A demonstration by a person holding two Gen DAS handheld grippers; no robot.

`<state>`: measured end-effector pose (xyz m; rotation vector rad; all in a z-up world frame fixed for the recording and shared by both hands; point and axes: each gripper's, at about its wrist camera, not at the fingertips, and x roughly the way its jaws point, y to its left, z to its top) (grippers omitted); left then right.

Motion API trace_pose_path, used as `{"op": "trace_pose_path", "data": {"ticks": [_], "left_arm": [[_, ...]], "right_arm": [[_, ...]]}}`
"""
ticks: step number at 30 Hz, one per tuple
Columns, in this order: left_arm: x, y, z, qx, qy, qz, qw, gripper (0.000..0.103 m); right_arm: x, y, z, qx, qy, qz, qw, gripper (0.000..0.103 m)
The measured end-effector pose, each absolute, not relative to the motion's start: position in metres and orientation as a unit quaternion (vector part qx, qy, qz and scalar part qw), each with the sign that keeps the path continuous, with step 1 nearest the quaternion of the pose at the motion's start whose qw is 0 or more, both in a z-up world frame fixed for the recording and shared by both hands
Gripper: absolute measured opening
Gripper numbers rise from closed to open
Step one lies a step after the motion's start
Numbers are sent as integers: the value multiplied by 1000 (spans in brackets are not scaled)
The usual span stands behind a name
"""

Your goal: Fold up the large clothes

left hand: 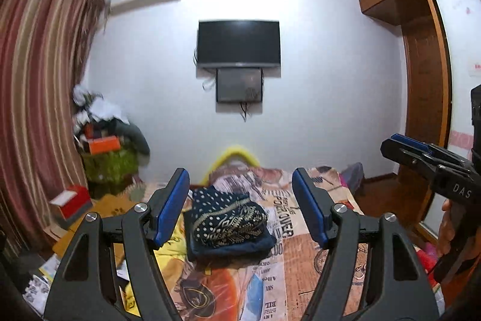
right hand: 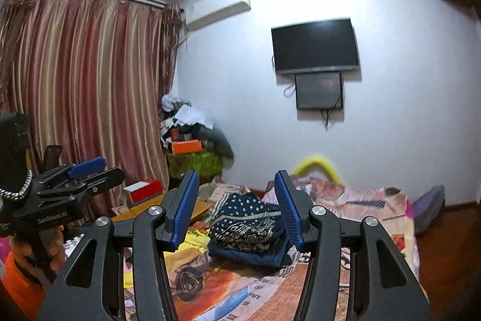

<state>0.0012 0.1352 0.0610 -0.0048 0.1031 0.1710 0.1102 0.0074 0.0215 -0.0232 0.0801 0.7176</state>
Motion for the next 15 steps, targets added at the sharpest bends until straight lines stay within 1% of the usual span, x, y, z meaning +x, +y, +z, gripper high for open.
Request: {"op": "trace_pose_path", "data": {"ticks": [2, 3, 4, 5, 6, 7, 9, 11, 12, 13, 14, 15], "left_arm": [[-10, 124, 58, 9, 35, 105, 994, 78], [-12, 120, 55, 11, 30, 110, 993, 90], [-15, 117, 53, 12, 23, 114, 993, 98], [-19, 114, 50, 13, 19, 115, 993, 99], [-21, 110, 48, 15, 14, 120, 993, 100], [-23, 108, 46, 16, 11, 124, 992, 101], [-27, 106, 42, 15, 6, 129, 991, 102], [-27, 105, 38, 12, 6, 132, 991, 102], [-27, 107, 36, 9, 5, 132, 991, 102], [-27, 109, 35, 4, 4, 132, 991, 102], [-27, 110, 34, -2, 4, 135, 991, 102], [-28, 109, 34, -5, 4, 137, 991, 102]], "right_arm": [[106, 9, 19, -11, 33, 348, 937, 48], [104, 11, 18, -11, 33, 348, 937, 49], [104, 12, 17, -8, 34, 346, 937, 55], [103, 9, 17, -5, 33, 344, 938, 63], [103, 10, 16, -1, 30, 338, 941, 68], [103, 9, 15, 2, 27, 333, 942, 75], [103, 9, 12, 8, 23, 315, 949, 80], [102, 6, 10, 13, 21, 298, 954, 91], [104, 6, 10, 15, 20, 290, 957, 94], [103, 5, 9, 16, 19, 285, 958, 100], [102, 4, 8, 17, 19, 282, 959, 103], [104, 4, 9, 20, 20, 278, 960, 103]]}}
